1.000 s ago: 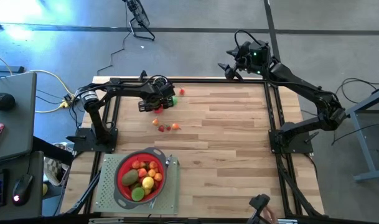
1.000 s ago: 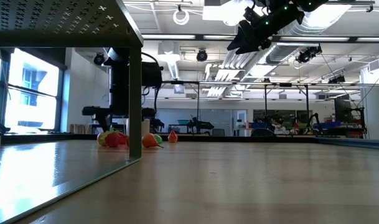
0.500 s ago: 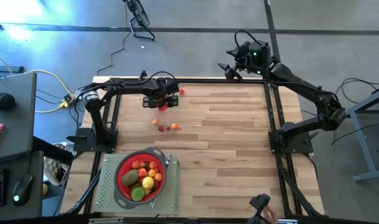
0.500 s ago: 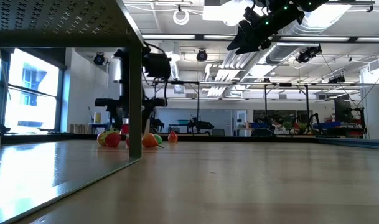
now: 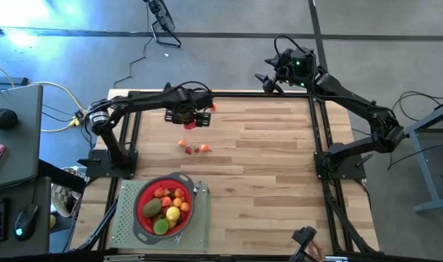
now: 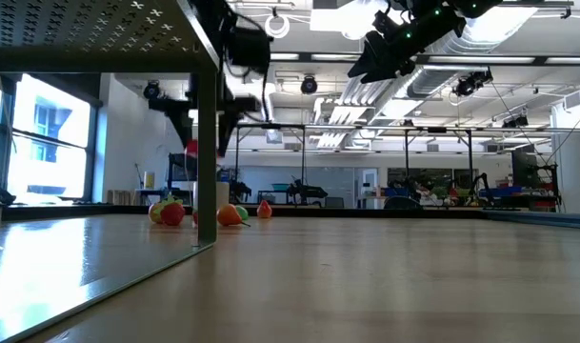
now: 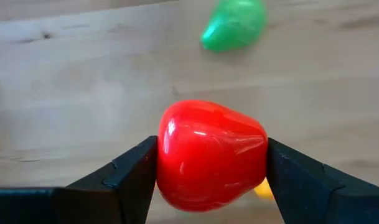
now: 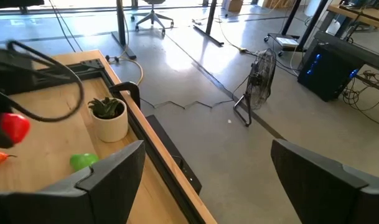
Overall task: Pick & Place Fruit
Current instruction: Put the half apple into the red strainer bowl on the shelf
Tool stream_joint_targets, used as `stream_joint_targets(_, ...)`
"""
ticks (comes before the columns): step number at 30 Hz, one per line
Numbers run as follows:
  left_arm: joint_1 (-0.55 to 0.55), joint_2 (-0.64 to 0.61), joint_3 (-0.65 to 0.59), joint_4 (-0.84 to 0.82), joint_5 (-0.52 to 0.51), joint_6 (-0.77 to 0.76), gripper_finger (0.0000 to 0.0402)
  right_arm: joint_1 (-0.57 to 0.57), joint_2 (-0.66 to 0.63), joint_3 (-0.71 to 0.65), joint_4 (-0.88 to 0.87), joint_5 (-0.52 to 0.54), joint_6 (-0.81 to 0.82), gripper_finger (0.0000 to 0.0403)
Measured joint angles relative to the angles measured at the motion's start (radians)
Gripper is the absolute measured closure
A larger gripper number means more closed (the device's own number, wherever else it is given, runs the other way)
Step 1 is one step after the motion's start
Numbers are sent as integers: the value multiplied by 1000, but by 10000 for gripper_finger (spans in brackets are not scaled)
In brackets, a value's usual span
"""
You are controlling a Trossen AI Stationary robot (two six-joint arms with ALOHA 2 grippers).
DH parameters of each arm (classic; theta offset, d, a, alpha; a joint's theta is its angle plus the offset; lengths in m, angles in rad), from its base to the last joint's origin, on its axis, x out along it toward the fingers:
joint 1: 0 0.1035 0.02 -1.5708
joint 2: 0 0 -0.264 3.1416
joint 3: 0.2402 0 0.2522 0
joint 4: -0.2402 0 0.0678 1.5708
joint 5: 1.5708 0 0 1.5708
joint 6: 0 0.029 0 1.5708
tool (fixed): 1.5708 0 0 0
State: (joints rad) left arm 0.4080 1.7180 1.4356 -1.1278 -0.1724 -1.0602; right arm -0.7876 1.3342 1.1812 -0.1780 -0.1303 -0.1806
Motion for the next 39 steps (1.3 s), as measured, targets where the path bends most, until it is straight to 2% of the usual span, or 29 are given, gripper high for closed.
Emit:
stream_joint_targets(12, -78, -159, 217, -113, 4, 192, 147, 0, 0, 0, 0, 0, 0, 62)
stream_joint_targets(21, -122, -341, 236, -167, -1, 289, 147, 0, 0, 0, 0, -2, 0, 62)
stream_joint_targets(29, -283, -399, 236, -271, -3, 397, 147, 0, 0, 0, 0, 42, 84, 62)
stream_joint_targets(36, -508, -442, 236, -275, 6, 401, 147, 0, 0, 0, 1, 129, 175, 62)
stream_joint_targets(39, -614, -455, 237, -258, 5, 398, 147, 0, 0, 0, 0, 133, 211, 62)
